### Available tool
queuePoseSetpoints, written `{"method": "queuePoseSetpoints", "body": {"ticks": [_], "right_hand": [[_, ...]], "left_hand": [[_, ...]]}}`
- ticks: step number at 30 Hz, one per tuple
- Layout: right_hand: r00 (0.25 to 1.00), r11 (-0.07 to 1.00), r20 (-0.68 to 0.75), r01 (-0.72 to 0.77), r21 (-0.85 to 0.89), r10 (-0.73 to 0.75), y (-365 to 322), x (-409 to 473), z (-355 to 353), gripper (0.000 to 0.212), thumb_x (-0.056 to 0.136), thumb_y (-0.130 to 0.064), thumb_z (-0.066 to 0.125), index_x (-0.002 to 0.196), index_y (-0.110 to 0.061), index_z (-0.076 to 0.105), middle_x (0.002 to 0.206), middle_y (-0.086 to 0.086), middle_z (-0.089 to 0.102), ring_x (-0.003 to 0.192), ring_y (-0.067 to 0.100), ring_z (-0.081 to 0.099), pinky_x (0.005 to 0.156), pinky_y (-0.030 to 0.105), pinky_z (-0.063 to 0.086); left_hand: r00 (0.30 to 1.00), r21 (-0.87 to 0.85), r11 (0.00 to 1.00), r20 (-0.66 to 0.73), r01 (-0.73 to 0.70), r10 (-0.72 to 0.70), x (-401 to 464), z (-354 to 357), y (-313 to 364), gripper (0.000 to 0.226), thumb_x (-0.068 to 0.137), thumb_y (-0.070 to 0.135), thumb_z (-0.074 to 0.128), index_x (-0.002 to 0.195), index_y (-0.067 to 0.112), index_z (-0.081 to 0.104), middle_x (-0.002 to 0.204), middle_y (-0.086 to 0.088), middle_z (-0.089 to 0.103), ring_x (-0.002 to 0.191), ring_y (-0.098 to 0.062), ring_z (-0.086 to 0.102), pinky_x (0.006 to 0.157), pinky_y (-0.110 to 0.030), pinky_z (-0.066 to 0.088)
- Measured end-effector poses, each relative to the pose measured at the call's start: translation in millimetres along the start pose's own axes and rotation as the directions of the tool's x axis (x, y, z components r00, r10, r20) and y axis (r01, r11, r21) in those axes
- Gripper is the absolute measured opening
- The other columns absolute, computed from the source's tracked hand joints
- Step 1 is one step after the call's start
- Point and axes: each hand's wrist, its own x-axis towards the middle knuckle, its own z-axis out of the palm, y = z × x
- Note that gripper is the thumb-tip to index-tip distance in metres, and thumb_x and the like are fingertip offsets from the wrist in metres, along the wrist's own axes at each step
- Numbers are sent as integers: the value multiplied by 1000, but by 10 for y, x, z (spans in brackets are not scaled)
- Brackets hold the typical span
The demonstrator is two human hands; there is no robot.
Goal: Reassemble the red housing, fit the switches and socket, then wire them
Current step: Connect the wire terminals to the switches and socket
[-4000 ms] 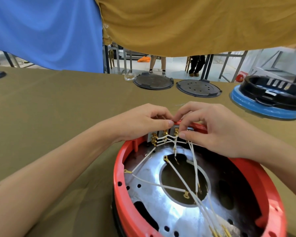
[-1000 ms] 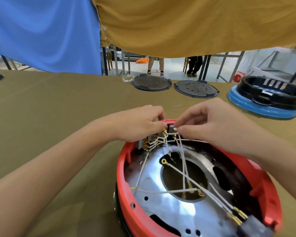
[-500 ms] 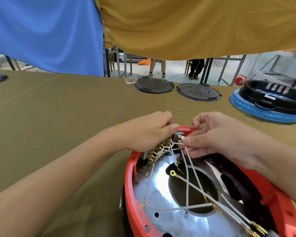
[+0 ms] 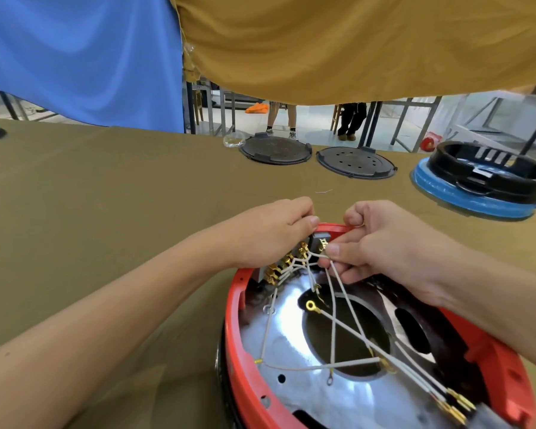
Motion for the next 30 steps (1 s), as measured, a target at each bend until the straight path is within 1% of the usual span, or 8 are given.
{"method": "queuePoseSetpoints", "body": {"ticks": [4,11,17,21,23,25,27,30], "right_hand": [[1000,1000,-9,-13,4,13,12,34,-11,34,87,12,62,91,-13,39,71,15,72,56,16,68,49,24,58],[1000,998,-18,-23,62,24,27,31,-21,35,86,13,63,87,-13,39,81,21,70,56,14,70,45,20,53],[998,998,-57,-10,60,14,47,46,-19,38,85,12,65,89,-14,38,78,20,72,57,15,70,46,21,54],[995,999,-93,-16,51,21,48,56,-8,42,85,11,66,87,-19,37,81,22,72,61,18,70,48,23,54],[993,999,-113,-19,40,23,50,71,5,45,85,11,66,85,-21,35,80,22,71,58,17,69,49,23,55],[991,999,-135,-21,45,27,42,81,24,41,86,12,65,95,-18,39,81,22,69,55,15,68,49,24,55],[985,998,-170,-28,64,39,32,91,46,47,86,12,66,110,-16,38,82,22,68,54,16,68,49,25,56],[978,991,-196,-45,122,68,37,109,73,48,85,14,65,109,-16,36,90,24,65,55,18,68,48,26,57]], "left_hand": [[1000,-9,1000,2,6,-6,-3,1,4,26,106,33,35,82,25,41,79,6,45,70,-10,41,66,-31,35],[1000,-20,999,10,26,-25,-9,-4,2,25,106,35,34,84,25,42,77,7,45,69,-9,41,63,-28,33],[1000,-22,1000,9,22,-22,-9,-3,15,24,106,34,35,87,21,43,76,7,44,67,-8,40,62,-27,32],[1000,-6,1000,11,17,-17,-9,-5,14,25,106,34,34,89,19,43,77,6,43,66,-6,38,59,-23,30],[1000,5,1000,18,10,-10,-10,-3,18,24,106,33,33,90,18,43,78,6,43,65,-6,38,57,-19,30],[1000,6,1000,24,4,-4,-13,1,20,23,106,33,33,90,19,42,79,6,43,67,-7,38,59,-21,30],[1000,5,1000,29,9,-9,-10,-2,20,23,106,33,33,92,17,43,80,4,44,69,-9,39,61,-25,30],[999,-5,1000,32,5,-5,-8,-1,14,25,106,33,33,95,12,43,82,2,44,70,-11,38,60,-24,30]]}}
